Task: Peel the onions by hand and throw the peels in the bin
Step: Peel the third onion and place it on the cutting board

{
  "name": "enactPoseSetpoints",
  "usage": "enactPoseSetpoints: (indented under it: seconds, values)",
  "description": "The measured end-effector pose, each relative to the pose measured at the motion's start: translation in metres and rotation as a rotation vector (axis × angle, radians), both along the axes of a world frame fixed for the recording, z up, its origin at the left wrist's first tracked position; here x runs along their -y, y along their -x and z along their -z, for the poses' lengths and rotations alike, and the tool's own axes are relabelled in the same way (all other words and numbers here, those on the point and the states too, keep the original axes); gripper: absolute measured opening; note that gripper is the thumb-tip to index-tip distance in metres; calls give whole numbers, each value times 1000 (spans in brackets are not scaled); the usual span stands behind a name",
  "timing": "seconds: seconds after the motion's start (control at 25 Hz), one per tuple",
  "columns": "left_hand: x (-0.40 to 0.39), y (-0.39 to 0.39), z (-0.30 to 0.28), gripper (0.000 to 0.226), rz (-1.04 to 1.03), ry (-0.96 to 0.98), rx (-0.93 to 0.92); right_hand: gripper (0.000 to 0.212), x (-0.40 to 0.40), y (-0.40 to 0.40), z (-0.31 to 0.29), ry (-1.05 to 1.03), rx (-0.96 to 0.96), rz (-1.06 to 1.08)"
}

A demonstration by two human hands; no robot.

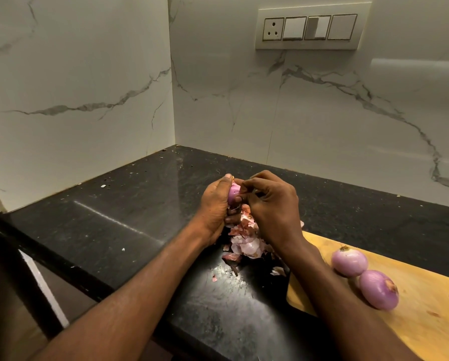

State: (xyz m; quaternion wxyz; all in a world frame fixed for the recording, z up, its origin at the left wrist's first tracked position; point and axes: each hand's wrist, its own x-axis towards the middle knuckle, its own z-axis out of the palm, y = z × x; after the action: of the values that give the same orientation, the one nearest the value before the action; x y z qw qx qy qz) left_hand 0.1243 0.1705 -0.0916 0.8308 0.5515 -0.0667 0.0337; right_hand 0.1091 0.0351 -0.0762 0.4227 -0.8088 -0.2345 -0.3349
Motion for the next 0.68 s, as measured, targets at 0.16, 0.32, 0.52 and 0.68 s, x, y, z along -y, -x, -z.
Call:
enactPoseSetpoints:
  seconds: [0.16,0.32,0.52,0.68]
  values:
    - [-4,-4,-1,35,-77,96,-50,21,4,-3,1,-1,-37,-10]
    - [-6,-1,-5,40,-36,227,-54,22,7,-4,0,16,-109,28]
    - [-9,-3,-3,37,22,144,-21,24,6,-5,3,97,-200,42]
    - [-10,-2,-4,47,109,130,-10,37,6,-2,-6,22,-125,-19]
